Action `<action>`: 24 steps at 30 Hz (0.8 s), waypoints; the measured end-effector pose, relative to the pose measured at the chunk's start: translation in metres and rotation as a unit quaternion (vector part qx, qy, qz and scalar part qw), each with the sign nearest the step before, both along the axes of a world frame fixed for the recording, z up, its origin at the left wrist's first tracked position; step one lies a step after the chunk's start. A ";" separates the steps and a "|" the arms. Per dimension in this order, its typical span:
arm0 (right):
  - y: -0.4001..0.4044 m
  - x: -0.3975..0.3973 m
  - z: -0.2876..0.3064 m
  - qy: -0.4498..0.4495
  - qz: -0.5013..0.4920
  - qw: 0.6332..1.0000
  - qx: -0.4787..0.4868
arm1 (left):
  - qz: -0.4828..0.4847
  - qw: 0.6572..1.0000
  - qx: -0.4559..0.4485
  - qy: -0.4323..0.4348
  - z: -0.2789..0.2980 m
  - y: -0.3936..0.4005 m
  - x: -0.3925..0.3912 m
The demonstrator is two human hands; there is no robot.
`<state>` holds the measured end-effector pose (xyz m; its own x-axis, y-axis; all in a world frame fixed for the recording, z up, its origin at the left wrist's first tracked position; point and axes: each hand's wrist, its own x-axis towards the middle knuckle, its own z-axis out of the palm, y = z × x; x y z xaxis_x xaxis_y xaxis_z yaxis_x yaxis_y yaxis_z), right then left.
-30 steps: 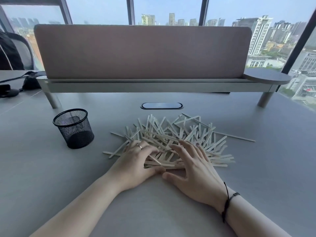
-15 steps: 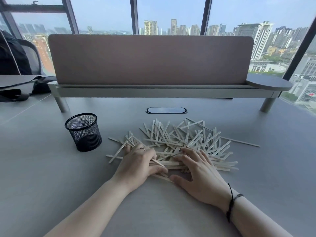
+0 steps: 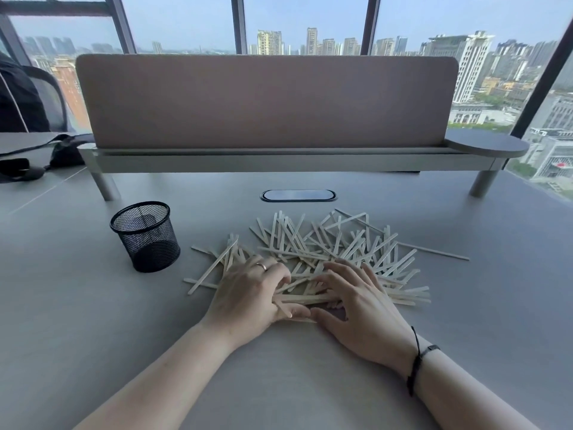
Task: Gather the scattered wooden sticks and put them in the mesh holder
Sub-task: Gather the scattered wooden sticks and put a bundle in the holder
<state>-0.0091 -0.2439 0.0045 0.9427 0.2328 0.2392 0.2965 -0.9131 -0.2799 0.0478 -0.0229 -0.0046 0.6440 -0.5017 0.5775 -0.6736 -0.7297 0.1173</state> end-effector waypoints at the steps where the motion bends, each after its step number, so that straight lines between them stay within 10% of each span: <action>1: -0.001 0.001 0.000 0.002 -0.001 1.000 -0.003 | 0.006 1.000 0.005 -0.005 0.001 0.000 0.000; 8: 0.003 0.009 0.001 0.002 0.022 0.999 -0.030 | 0.067 0.982 0.111 0.139 0.007 0.009 0.003; 24: 0.011 0.046 -0.003 -0.070 0.060 0.995 -0.041 | -0.003 0.980 -0.018 0.200 0.000 0.003 0.014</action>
<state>0.0373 -0.2332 0.0015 0.8657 0.3663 0.3411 0.4357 -0.8869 -0.1535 0.0621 -0.0196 -0.0041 0.8202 -0.4893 0.2965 -0.5719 -0.7168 0.3989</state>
